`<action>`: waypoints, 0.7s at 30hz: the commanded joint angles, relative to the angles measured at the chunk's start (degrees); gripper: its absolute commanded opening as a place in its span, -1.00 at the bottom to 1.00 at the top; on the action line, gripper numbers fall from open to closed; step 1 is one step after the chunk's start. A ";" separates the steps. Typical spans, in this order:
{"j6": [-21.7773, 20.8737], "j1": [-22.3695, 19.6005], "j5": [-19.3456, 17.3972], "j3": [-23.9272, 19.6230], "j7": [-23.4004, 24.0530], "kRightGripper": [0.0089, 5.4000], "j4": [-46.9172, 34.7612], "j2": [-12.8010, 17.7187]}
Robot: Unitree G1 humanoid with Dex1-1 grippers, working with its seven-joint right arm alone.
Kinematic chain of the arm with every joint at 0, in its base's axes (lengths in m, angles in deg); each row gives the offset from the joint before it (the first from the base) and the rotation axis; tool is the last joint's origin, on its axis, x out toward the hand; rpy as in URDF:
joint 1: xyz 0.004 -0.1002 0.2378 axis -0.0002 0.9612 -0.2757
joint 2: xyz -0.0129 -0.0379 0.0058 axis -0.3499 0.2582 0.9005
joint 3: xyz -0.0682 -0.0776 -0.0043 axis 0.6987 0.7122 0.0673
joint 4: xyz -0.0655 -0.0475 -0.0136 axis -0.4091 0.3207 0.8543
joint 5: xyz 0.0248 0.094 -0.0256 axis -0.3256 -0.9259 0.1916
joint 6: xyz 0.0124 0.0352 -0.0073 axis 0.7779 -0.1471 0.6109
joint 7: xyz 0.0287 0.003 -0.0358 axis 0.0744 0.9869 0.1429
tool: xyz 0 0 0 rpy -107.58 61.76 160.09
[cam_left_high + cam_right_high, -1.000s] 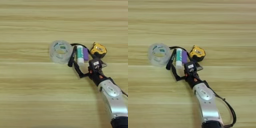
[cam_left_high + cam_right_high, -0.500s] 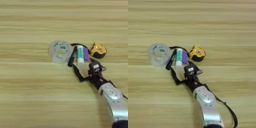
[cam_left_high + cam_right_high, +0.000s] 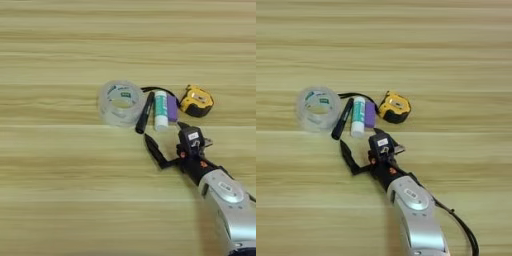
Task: Move the objects on the table
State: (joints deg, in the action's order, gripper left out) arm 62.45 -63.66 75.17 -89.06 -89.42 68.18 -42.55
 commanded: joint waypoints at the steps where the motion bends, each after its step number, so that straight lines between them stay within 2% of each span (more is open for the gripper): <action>1: -0.61 -2.66 0.00 -0.34 0.76 0.88 -1.21 0.72; 15: -0.72 -5.57 -0.88 -0.60 0.74 0.38 4.56 -0.27; 21: -1.64 -7.09 -0.88 -0.97 1.27 0.09 7.32 -0.43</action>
State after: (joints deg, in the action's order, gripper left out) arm 60.99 -69.02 74.04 -89.58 -89.34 75.23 -43.53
